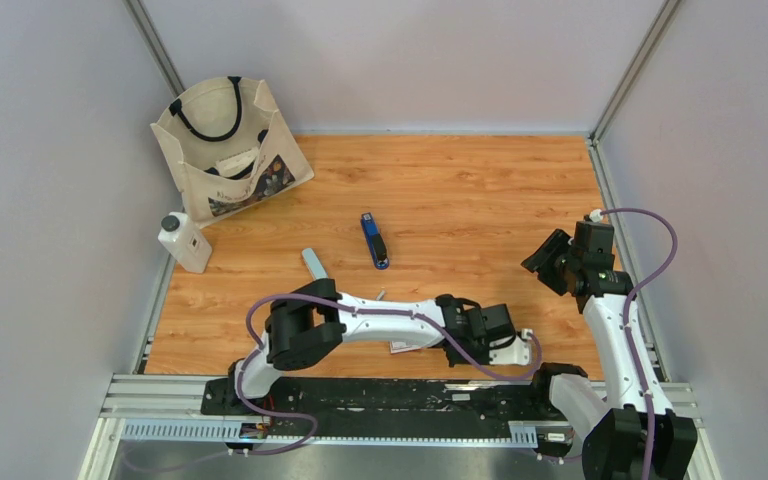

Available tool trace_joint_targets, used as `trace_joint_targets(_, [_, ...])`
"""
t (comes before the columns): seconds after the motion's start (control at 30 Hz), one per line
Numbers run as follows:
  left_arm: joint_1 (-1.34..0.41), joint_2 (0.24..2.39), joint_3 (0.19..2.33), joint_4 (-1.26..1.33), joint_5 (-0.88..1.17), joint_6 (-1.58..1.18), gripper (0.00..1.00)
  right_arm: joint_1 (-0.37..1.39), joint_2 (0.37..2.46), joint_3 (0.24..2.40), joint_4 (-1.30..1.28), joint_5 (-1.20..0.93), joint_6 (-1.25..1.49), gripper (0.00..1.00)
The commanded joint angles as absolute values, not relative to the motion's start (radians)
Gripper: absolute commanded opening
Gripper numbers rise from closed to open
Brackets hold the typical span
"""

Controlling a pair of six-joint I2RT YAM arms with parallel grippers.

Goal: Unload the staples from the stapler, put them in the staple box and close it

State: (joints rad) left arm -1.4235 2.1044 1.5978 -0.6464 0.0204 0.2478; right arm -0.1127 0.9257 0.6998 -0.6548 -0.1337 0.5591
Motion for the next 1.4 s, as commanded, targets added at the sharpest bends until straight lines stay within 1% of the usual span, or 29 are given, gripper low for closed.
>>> trace_joint_targets(0.0, [-1.381, 2.010, 1.585, -0.637, 0.008, 0.264, 0.21, -0.117, 0.922, 0.703, -0.623, -0.149, 0.543, 0.52])
trace_joint_targets(0.13, [-1.376, 2.003, 1.591, -0.653, 0.043, 0.252, 0.25, -0.117, 0.920, 0.703, -0.626, -0.144, 0.541, 0.52])
trace_joint_targets(0.2, [-1.379, 1.987, 1.588, -0.657, 0.099, 0.216, 0.31, -0.117, 0.920, 0.701, -0.626, -0.143, 0.540, 0.53])
trace_joint_targets(0.3, [-1.403, 1.964, 1.575, -0.672, 0.159, 0.207, 0.37, -0.117, 0.920, 0.703, -0.624, -0.143, 0.538, 0.53])
trace_joint_targets(0.4, [-1.433, 1.957, 1.554, -0.690, 0.228, 0.196, 0.41, -0.117, 0.920, 0.703, -0.624, -0.141, 0.538, 0.53])
trace_joint_targets(0.57, [-1.466, 1.960, 1.516, -0.684, 0.314, 0.181, 0.50, -0.117, 0.920, 0.701, -0.624, -0.143, 0.538, 0.53])
trace_joint_targets(0.87, [-1.488, 2.011, 1.555, -0.652, 0.307, 0.163, 0.52, -0.117, 0.919, 0.699, -0.623, -0.146, 0.538, 0.53])
trace_joint_targets(1.37, [-1.528, 2.088, 1.591, -0.627, 0.238, 0.100, 0.51, -0.118, 0.902, 0.699, -0.624, -0.144, 0.540, 0.53])
